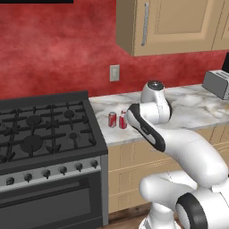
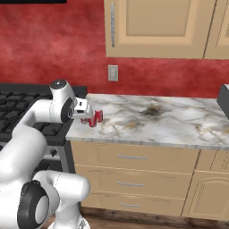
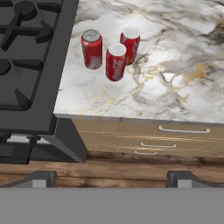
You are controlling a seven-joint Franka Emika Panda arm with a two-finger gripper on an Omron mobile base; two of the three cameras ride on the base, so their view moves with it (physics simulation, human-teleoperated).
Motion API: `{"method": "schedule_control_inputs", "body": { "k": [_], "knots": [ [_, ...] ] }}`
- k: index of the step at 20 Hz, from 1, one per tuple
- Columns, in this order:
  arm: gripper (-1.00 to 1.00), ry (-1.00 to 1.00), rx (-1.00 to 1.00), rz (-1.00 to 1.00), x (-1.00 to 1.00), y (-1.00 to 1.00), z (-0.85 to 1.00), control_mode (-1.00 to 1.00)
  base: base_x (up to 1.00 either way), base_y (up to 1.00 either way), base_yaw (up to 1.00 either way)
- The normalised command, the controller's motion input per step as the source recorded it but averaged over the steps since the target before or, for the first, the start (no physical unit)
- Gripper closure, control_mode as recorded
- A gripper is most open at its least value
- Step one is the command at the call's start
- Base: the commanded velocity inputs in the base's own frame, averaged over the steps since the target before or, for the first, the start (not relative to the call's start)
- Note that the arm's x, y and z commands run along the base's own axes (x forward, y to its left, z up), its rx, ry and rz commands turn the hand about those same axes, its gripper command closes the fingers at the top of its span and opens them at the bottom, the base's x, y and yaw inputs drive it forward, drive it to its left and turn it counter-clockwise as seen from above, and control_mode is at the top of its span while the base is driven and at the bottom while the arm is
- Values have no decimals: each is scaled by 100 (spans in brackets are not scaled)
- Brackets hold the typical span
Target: Four empty soda cans are scattered around the kitchen. Gather all the cans and cluster them next to the stove for recycling.
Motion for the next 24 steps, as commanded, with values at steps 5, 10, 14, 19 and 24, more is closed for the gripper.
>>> {"method": "schedule_control_inputs", "body": {
  "k": [5, 10, 14, 19, 24],
  "knots": [
    [-100, 0, 0, 0, 0, 0, 0, -100, 0, 0, 0],
    [-100, 0, 0, 0, 0, 0, 0, -100, 0, 0, 0],
    [-100, 0, 0, 0, 0, 0, 0, 100, 0, 0, 0],
    [-100, 0, 0, 0, 0, 0, 0, 100, -30, 0, 0],
    [-100, 0, 0, 0, 0, 0, 0, 100, -54, 0, 0]
  ]
}}
